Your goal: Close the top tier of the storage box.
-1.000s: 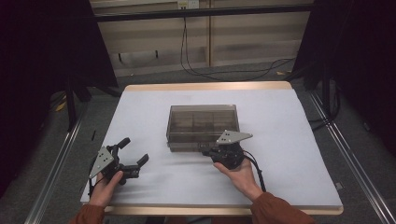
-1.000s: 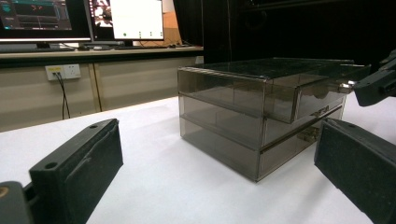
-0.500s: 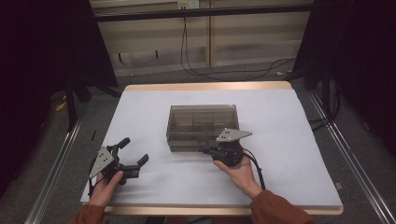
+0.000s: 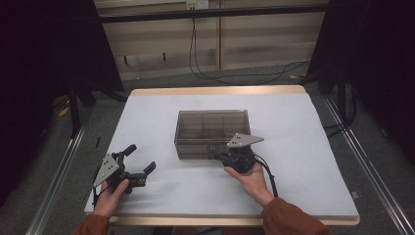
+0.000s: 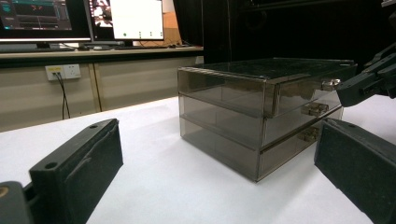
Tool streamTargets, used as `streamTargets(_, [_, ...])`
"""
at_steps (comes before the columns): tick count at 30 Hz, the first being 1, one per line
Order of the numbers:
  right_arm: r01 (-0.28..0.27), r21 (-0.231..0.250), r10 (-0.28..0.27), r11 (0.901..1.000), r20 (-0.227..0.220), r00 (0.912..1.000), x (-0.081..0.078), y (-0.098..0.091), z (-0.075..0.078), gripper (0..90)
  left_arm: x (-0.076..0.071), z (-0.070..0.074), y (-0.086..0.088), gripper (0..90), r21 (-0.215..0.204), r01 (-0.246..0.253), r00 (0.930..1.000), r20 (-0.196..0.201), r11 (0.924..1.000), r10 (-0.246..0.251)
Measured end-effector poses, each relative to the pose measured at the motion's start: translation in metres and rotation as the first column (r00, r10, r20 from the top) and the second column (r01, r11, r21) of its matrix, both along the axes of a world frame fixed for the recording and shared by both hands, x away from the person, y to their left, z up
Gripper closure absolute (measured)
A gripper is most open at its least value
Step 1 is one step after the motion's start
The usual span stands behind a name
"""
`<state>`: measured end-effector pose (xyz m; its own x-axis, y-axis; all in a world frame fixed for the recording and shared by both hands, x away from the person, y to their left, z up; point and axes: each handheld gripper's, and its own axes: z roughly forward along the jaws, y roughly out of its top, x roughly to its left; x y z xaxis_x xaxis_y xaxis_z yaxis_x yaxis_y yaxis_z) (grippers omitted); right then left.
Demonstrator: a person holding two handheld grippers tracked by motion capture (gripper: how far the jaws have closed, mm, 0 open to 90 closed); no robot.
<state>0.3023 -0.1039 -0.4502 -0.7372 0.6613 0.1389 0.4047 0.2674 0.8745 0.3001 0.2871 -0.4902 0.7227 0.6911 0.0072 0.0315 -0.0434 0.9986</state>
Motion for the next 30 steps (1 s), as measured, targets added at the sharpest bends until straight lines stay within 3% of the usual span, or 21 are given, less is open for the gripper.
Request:
streamTargets(14, [0.015, 0.003, -0.015, 0.9999, 0.008, 0.9999, 0.0025, -0.0007, -0.0024, 90.0, 0.0, 0.0, -0.0002, 0.9, -0.001, -0.002, 1.0, 0.001, 1.0, 0.002])
streamTargets(21, [0.029, 0.053, -0.03, 0.9982, 0.021, 0.9993, 0.0042, -0.0057, -0.001, 90.0, 0.0, 0.0, -0.0002, 0.9, -0.001, -0.002, 1.0, 0.002, 1.0, 0.002])
streamTargets(30, [0.044, 0.044, -0.046, 0.9981, 0.04, 0.9981, 0.0029, -0.0051, -0.0004, 90.0, 0.0, -0.0001, -0.0002, 0.9, -0.001, -0.002, 1.0, 0.002, 1.0, 0.002])
